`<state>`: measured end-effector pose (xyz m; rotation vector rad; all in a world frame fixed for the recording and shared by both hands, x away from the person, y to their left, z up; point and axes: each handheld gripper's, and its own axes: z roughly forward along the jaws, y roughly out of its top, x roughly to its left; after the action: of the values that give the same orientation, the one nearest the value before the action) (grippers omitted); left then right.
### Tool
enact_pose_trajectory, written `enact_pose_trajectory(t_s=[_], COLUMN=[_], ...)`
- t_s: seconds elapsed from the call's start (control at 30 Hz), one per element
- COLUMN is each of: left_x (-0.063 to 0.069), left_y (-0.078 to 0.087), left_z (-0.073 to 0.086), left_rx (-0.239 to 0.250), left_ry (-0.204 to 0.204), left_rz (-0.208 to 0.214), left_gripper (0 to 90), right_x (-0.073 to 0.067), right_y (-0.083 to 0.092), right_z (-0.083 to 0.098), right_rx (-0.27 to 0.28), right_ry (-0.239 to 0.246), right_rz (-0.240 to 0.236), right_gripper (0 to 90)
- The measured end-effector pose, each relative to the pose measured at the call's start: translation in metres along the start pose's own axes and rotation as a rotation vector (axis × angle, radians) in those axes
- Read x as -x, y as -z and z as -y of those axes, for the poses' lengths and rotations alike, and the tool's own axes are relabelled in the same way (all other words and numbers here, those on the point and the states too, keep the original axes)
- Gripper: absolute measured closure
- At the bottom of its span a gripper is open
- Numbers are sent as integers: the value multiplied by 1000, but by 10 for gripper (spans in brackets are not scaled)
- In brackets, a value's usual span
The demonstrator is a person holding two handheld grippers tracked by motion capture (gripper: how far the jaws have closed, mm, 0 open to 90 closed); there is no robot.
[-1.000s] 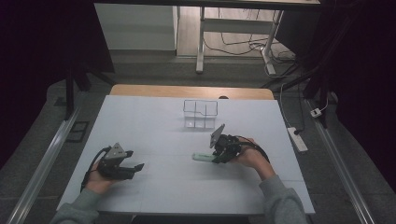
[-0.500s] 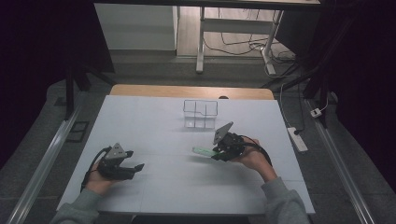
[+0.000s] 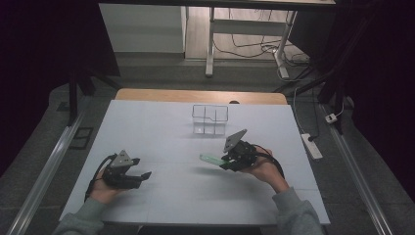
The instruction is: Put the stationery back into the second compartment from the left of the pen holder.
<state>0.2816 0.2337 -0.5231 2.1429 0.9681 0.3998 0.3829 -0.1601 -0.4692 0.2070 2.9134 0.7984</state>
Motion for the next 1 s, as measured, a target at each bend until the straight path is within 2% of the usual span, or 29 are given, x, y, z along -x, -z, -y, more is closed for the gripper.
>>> enact_pose_trajectory(t_s=[0.43,0.5,0.67,1.0], left_x=[2,4,11,21], left_y=[1,1,1,-5], left_z=[-4,-7,-17,-38], left_rx=[11,9,14,26], left_ry=[-18,-35,-74,-123], left_rz=[-1,-7,11,33], left_gripper=[290,290,284,285], right_x=[-4,-5,-7,-11], right_y=[0,-1,-4,-8], right_z=[-4,-5,-8,-11], right_rx=[9,8,7,2], right_ry=[-9,-6,4,18], right_rz=[-2,-4,-12,-23], right_gripper=[664,664,664,664])
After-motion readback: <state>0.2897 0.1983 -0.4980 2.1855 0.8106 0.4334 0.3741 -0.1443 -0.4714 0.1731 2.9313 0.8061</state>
